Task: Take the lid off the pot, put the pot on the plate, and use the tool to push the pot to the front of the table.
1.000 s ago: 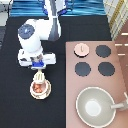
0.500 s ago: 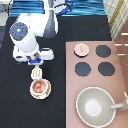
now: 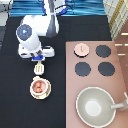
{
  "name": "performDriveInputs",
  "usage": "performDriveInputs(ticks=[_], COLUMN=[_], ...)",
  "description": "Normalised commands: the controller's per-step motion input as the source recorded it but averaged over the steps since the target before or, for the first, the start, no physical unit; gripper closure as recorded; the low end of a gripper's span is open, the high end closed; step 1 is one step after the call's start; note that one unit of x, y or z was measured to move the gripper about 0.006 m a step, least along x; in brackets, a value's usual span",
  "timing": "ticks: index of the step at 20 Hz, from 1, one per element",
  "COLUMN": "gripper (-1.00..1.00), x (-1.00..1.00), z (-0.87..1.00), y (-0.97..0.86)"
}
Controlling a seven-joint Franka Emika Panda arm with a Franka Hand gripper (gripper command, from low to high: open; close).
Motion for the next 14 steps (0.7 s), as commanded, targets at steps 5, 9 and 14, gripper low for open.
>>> performDriveInputs(ticks=[5, 9, 14], gripper=[1.0, 1.0, 1.0], x=[0.5, 0.99, 1.0], z=[0.06, 0.12, 0.05], y=[0.4, 0.2, 0.06])
